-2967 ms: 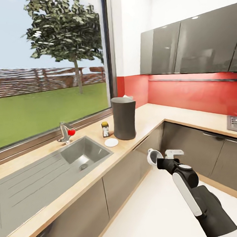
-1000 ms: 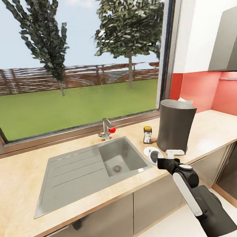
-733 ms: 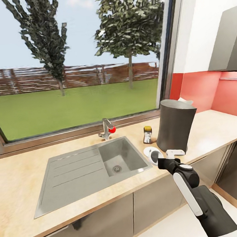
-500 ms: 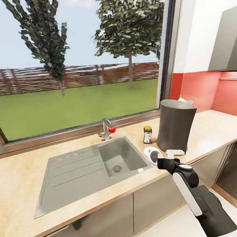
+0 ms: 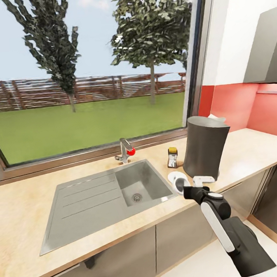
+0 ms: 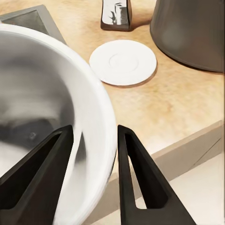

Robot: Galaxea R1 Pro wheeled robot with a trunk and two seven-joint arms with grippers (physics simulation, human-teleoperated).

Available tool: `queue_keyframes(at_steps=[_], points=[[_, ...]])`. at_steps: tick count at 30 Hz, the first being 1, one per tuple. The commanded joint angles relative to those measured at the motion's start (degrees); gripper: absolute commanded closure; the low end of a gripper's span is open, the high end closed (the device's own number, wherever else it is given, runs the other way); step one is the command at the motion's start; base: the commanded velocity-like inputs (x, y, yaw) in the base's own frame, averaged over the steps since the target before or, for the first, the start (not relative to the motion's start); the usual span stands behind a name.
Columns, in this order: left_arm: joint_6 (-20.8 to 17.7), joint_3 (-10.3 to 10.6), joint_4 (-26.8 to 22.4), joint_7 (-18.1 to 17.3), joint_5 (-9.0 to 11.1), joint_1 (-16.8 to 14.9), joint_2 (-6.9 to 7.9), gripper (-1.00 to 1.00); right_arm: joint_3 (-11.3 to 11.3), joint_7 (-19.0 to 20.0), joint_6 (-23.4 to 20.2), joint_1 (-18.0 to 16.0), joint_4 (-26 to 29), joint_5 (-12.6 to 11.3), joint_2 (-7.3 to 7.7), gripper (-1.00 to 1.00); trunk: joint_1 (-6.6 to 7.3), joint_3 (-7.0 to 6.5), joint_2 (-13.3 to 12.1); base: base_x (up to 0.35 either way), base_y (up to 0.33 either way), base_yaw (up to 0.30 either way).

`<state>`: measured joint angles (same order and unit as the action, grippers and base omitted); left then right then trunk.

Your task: Set up a coffee station on the kitchen countertop: keep the coffee maker on the countertop, move the bottle of coffee from the kitchen shelf to the counter next to the coffee maker, place a paper coffee filter on top of the coffee maker, put the saucer next to the coffee maker with the coffee cup on the saucer, and place the electric kettle next to the coffee maker.

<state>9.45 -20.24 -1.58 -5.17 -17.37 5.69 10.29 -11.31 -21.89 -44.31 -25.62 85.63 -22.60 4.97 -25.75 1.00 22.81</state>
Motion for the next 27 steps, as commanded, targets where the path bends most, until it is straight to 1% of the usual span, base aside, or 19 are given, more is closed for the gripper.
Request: queue_keyframes(at_steps=[1, 3, 5, 6, 7, 8, 10, 13, 14, 15, 17, 20, 23, 27], points=[[0.07, -0.48, -0.1, -0.23, -0.5, 0.02, 0.0, -1.0, -0.13, -0.68, -0.22, -0.25, -0.01, -0.57, 0.05, 1.0, -0.04, 0.1, 0.11, 0.0, 0.0, 0.0], [0.02, -0.44, -0.08, -0.21, -0.54, 0.02, -0.01, -1.0, -0.12, -2.69, -2.05, -1.89, -0.33, -0.5, -0.03, 1.0, -0.04, 0.1, 0.11, 0.0, 0.0, 0.0], [-0.13, -0.42, -0.03, -0.2, -0.55, 0.02, -0.01, -1.0, -0.06, -7.35, -6.28, -4.43, -1.04, -0.62, -0.25, 1.0, -0.04, 0.1, 0.11, 0.0, 0.0, 0.0], [-0.18, -0.42, -0.03, -0.2, -0.55, 0.02, -0.01, -1.0, -0.06, -8.69, -7.45, -5.13, -1.29, -0.67, -0.35, 1.0, -0.04, 0.1, 0.11, 0.0, 0.0, 0.0], [-0.36, -0.42, 0.01, -0.2, -0.56, 0.02, -0.01, -1.0, -0.05, -11.3, -9.58, -6.59, -1.92, -0.74, -0.73, 1.0, -0.04, 0.1, 0.11, 0.0, 0.0, 0.0], [-0.58, -0.42, 0.04, -0.2, -0.56, 0.02, -0.01, -1.0, -0.04, -13.62, -11.26, -8.09, -2.8, -0.79, -1.38, 1.0, -0.04, 0.1, 0.11, 0.0, 0.0, 0.0], [-0.95, -0.4, 0.11, -0.2, -0.56, 0.02, -0.17, -1.0, -0.01, -17.08, -13.08, -11.05, -5.53, -0.82, -3.08, 1.0, -0.04, 0.1, 0.11, 0.0, 0.0, 0.0], [-1.19, -0.29, 0.15, -0.18, -0.56, 0.12, -0.37, -1.0, 0.04, -20.46, -14.06, -15.61, -12.43, -0.85, -5.42, 1.0, -0.04, 0.1, 0.11, 0.0, 0.0, 0.0], [-1.22, -0.27, 0.16, -0.12, -0.56, 0.21, -0.4, -1.0, 0.05, -21.24, -14.18, -17.09, -15.15, -0.88, -5.97, 1.0, -0.04, 0.1, 0.11, 0.0, 0.0, 0.0], [-1.23, -0.26, 0.16, -0.03, -0.56, 0.26, -0.41, -1.0, 0.05, -21.53, -14.21, -17.79, -16.53, -0.89, -6.21, 1.0, -0.04, 0.1, 0.11, 0.0, 0.0, 0.0], [-1.26, -0.25, 0.19, 0.76, -0.56, 0.42, -0.46, -1.0, 0.06, -22.21, -14.33, -20.34, -21.96, -0.93, -6.99, 1.0, -0.04, 0.1, 0.11, 0.0, 0.0, 0.0], [-1.27, -0.24, 0.35, 2.61, -0.62, 0.51, -0.5, -1.0, 0.06, -22.55, -14.31, -23.4, -27.95, -0.99, -7.56, 1.0, -0.04, 0.1, 0.11, 0.0, 0.0, 0.0], [-1.28, -0.24, 1.62, 3.9, -0.64, 0.5, -0.46, -1.0, 0.06, -22.64, -14.25, -24.78, -29.91, -1.03, -7.73, 1.0, -0.04, 0.1, 0.11, 0.0, 0.0, 0.0], [-1.29, -0.13, 2.42, 4.35, -0.65, 0.48, -0.45, -1.0, 0.14, -22.67, -14.2, -25.19, -30.43, -1.11, -7.77, 1.0, -0.04, 0.1, 0.11, 0.02, 0.0, 0.0]])
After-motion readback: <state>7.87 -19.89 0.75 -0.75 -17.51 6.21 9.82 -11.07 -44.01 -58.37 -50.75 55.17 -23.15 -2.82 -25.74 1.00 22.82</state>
